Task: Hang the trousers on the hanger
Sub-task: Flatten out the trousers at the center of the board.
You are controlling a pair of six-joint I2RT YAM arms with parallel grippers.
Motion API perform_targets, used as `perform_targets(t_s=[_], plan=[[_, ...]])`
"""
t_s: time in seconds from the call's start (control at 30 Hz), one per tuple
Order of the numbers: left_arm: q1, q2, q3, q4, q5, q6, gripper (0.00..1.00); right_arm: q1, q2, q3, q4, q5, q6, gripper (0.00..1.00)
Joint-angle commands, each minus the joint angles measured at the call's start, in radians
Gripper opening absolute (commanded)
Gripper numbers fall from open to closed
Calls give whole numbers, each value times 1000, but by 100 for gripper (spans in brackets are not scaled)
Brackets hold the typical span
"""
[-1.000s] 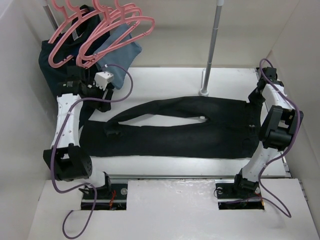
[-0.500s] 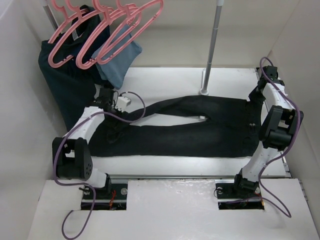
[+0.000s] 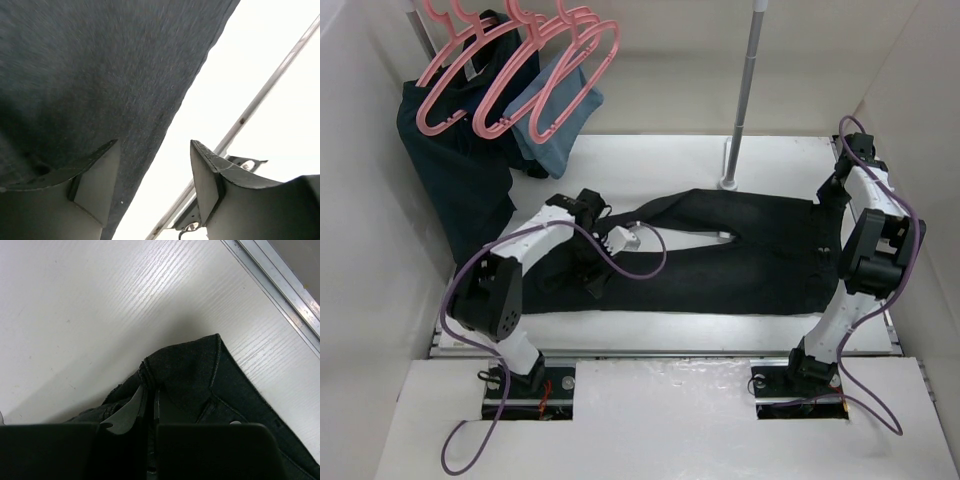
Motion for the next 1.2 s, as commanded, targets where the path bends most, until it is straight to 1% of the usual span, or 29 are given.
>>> perform_targets(t_s=[0.0,0.07,0.1,0.13,0.17,0.2,0.27,0.3,0.33,0.4,0.47,0.57,0.6,0.67,0.73,0.8,0.93,1.1,1.17], plan=[[0,-23,130,-97,95,8,55,-8,5,52,41,0,-14,0],[39,-64,171,-63,95,-32,55,-8,5,61,41,0,-14,0],[61,-87,209,-16,95,-60,55,-8,5,61,41,0,-14,0],[89,-113,224,7,115,-107,53,-8,5,61,41,0,-14,0],[154,-162,238,32,124,-132,53,-8,14,61,41,0,-14,0],[194,-180,247,56,124,-166,47,-8,14,70,41,0,-14,0],[277,-191,247,89,72,-233,37,-8,14,70,41,0,-14,0],[355,-200,222,107,52,-234,31,-8,14,79,41,0,-23,0],[392,-219,162,122,4,-234,23,-8,14,79,41,0,-23,0],[463,-237,99,188,-52,-244,19,-8,25,79,41,0,-23,0],[474,-248,32,227,-113,-244,19,-8,25,88,41,-9,-23,0],[474,-202,-30,257,-174,-281,14,-8,34,88,41,-9,-23,0],[474,-202,-48,273,-196,-290,14,-8,44,88,41,-9,-23,0],[474,-155,-84,303,-236,-290,14,-8,45,97,41,-9,-23,0],[474,-88,-105,336,-262,-290,16,-8,55,98,41,-18,-23,0],[474,-50,-115,365,-262,-303,22,-8,55,108,41,-29,-23,0],[426,-7,-115,425,-325,-339,29,-8,55,108,41,-29,-32,0],[403,66,-115,443,-368,-350,29,-8,46,108,41,-29,-41,0],[403,66,-115,425,-354,-350,29,-8,46,108,41,-29,-41,0]])
